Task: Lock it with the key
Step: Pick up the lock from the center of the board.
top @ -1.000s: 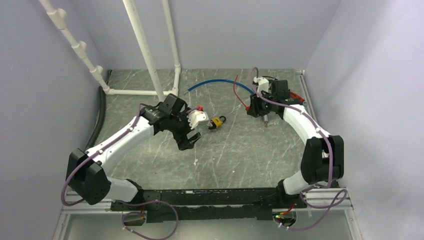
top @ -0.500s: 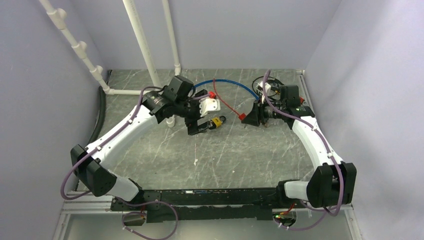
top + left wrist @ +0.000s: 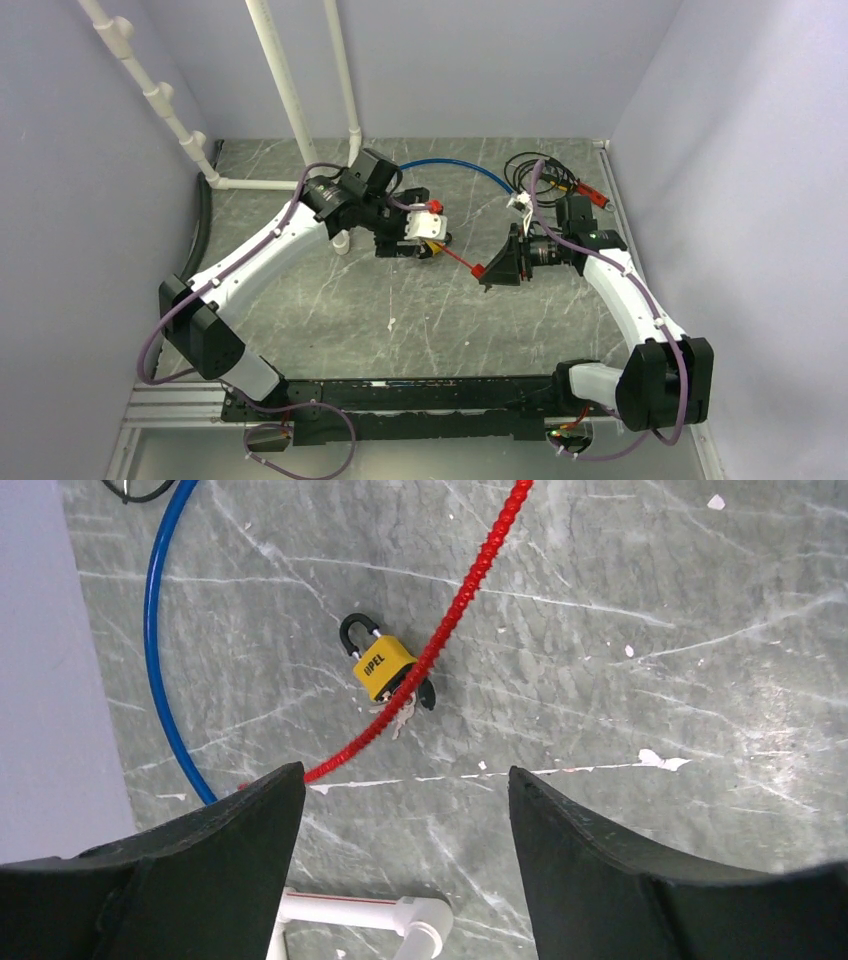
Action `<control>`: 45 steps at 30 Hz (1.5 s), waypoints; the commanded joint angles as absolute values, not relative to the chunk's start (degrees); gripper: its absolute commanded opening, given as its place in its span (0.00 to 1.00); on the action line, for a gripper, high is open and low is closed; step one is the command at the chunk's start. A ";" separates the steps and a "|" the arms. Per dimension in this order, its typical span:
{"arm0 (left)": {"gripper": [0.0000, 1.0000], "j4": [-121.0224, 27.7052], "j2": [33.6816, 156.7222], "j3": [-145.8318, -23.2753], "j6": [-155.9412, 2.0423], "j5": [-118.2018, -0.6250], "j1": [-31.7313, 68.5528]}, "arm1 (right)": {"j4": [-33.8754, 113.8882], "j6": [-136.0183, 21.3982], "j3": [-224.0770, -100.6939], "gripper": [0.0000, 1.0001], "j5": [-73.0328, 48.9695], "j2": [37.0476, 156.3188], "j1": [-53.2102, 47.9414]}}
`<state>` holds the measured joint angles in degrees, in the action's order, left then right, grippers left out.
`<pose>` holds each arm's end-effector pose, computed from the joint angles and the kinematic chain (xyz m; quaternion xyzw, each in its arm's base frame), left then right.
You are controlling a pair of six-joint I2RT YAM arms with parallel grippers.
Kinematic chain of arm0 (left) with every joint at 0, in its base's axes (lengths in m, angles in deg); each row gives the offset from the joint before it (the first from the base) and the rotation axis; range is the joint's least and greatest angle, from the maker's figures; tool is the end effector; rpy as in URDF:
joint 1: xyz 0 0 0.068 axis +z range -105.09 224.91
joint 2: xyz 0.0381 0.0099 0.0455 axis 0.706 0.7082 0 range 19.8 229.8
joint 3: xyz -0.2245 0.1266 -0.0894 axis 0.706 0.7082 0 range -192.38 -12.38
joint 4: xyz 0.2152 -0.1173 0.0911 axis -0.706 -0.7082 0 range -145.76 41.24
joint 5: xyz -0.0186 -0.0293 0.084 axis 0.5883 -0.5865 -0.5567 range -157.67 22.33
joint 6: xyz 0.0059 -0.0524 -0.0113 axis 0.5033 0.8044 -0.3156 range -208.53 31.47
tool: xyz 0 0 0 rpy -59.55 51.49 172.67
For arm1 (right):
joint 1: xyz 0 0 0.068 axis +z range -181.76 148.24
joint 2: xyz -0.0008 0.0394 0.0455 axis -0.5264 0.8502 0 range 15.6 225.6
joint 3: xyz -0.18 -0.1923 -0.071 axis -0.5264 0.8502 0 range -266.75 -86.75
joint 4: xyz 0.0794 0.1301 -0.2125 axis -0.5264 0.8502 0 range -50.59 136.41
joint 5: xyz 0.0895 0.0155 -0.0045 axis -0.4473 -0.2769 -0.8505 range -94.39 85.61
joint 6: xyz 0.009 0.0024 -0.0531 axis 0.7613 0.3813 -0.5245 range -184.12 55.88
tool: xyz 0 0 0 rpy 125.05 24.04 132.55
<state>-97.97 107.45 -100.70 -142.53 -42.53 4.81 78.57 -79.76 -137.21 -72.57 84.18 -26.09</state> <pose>0.2380 -0.2201 0.3605 0.7207 0.5656 -0.1602 0.3675 0.2180 0.0550 0.2667 -0.3020 0.7517 0.5155 0.2791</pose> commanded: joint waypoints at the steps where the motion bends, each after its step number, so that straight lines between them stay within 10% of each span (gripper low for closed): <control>1: 0.77 -96.56 108.80 -99.75 -148.83 -42.30 3.84 | 82.16 -86.34 -137.94 0.00 -80.05 85.15 -25.12; 6: 0.61 -94.45 109.75 -97.47 -150.38 -43.44 3.35 | 85.02 -88.97 -138.95 0.00 -81.10 86.37 -24.17; 11: 0.02 -93.24 110.01 -95.97 -147.50 -43.36 3.25 | 86.03 -91.31 -138.83 0.00 -81.02 86.21 -23.94; 13: 0.00 -93.63 110.02 -96.03 -145.55 -43.62 3.17 | 85.93 -92.25 -139.02 0.00 -79.36 86.32 -23.94; 18: 0.00 -97.78 110.06 -98.99 -139.97 -40.32 3.18 | 83.16 -92.94 -141.20 0.83 -69.99 86.48 -24.26; 21: 0.00 -99.73 109.74 -100.38 -136.80 -36.98 3.21 | 83.15 -96.53 -143.04 0.98 -64.03 85.42 -24.43; 45: 0.00 -105.02 108.36 -101.49 -130.89 -26.21 3.15 | 87.53 -120.28 -142.11 0.80 -66.92 83.46 -20.37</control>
